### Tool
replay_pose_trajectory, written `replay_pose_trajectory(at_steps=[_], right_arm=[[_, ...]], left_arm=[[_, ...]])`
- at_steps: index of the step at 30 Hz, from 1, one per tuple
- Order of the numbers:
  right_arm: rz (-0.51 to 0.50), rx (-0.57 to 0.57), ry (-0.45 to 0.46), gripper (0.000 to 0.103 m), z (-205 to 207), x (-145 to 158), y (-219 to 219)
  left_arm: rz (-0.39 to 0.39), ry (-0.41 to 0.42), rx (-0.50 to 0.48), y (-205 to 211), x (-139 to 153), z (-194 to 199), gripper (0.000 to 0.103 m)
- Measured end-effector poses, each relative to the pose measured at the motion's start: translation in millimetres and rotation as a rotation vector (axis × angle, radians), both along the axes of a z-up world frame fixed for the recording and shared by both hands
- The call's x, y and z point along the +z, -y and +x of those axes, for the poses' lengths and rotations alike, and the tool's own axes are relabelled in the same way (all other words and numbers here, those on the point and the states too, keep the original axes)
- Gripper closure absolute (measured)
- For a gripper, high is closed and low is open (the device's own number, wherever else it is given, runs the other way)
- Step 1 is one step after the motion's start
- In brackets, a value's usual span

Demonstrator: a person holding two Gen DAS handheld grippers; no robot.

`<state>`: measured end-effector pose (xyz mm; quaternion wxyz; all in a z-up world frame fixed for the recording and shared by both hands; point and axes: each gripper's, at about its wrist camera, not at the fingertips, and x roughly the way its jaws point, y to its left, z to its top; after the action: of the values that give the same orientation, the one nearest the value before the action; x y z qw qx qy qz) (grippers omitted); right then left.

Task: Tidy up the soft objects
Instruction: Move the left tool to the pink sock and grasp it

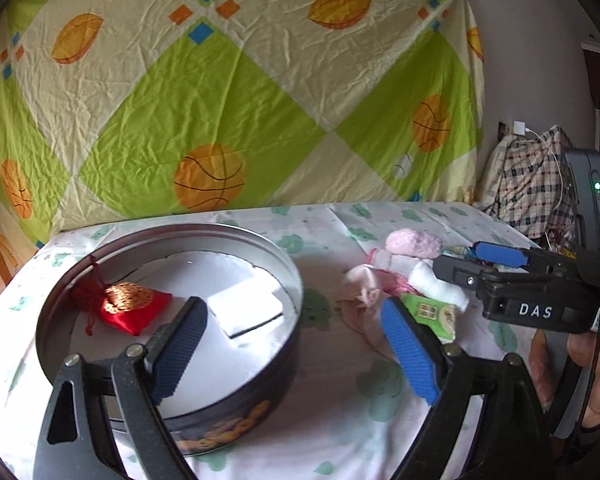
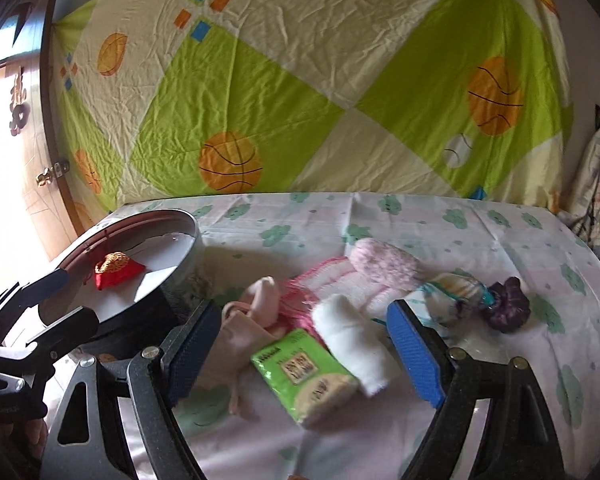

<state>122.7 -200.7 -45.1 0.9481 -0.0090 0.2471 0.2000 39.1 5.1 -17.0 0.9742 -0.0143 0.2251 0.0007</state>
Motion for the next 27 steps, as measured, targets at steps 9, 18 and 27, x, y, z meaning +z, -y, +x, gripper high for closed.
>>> replay_pose_trajectory(at_steps=[9, 18, 27], right_arm=[[0.038, -0.078, -0.029, 0.017, 8.7, -14.0, 34.1], [0.061, -0.084, -0.040, 0.016, 11.7, -20.2, 39.1], [0.074, -0.076, -0.060, 0.016, 18.2, -21.4, 38.5]], left_arm=[[0.026, -0.065, -0.097, 58.4, -16.0, 28.8, 0.018], [0.052, -0.165, -0.149, 92.0, -31.3, 70.8, 0.051], [0.026, -0.292, -0.169, 96.9, -46.6, 104.8, 0.057]])
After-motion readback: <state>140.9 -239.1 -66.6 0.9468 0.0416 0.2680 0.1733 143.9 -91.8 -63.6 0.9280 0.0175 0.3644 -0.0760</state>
